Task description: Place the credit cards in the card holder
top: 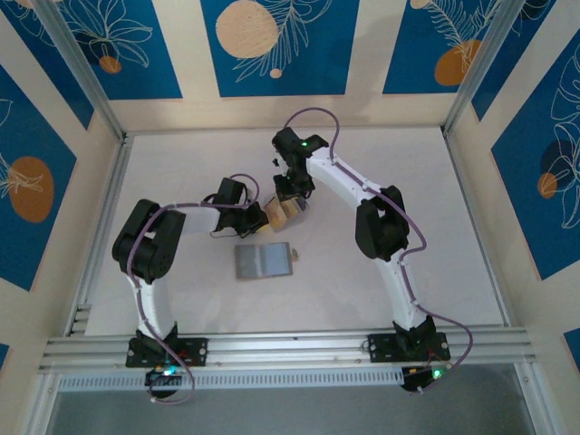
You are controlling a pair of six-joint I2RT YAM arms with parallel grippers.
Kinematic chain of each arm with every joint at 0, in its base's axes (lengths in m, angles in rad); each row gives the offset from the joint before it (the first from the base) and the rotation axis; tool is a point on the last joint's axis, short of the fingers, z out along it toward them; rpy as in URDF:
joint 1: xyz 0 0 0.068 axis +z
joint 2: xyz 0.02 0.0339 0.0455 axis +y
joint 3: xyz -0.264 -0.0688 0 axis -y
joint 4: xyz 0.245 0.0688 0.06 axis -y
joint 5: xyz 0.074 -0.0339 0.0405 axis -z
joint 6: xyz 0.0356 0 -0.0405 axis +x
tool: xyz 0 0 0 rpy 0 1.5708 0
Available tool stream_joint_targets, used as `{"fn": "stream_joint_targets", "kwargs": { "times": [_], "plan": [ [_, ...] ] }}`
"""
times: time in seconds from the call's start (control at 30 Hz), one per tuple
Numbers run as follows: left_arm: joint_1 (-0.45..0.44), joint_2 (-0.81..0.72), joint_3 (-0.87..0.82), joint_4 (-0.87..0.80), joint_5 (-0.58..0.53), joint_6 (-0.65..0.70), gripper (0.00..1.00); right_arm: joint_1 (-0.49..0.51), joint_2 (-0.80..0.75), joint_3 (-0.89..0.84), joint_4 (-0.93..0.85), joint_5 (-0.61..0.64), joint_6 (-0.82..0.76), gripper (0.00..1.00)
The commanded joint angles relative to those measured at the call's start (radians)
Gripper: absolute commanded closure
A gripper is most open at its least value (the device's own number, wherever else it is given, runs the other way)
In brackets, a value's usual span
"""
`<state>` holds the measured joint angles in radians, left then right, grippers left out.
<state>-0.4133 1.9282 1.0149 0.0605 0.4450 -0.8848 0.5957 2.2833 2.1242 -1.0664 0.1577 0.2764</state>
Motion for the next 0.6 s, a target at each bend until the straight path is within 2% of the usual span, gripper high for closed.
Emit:
{"fn": "stream_joint_targets", "kwargs": {
  "times": [0.0, 0.2, 0.43, 0.57],
  "plan": [
    [-0.016, 0.057, 0.029, 0.042, -0.035, 0.001, 0.94, 0.006, -0.016, -0.018, -0.008, 0.034, -0.008, 0.73],
    [-0.018, 0.060, 0.032, 0.044, -0.036, 0.000, 0.94, 0.011, -0.068, -0.040, 0.016, -0.017, -0.022, 0.73],
    [-0.019, 0.062, 0.033, 0.041, -0.037, 0.001, 0.95, 0.019, -0.100, -0.049, 0.021, 0.020, -0.035, 0.72],
    [-0.019, 0.066, 0.037, 0.041, -0.036, 0.000, 0.95, 0.030, -0.096, -0.037, 0.013, 0.110, -0.034, 0.65]
  ]
}}
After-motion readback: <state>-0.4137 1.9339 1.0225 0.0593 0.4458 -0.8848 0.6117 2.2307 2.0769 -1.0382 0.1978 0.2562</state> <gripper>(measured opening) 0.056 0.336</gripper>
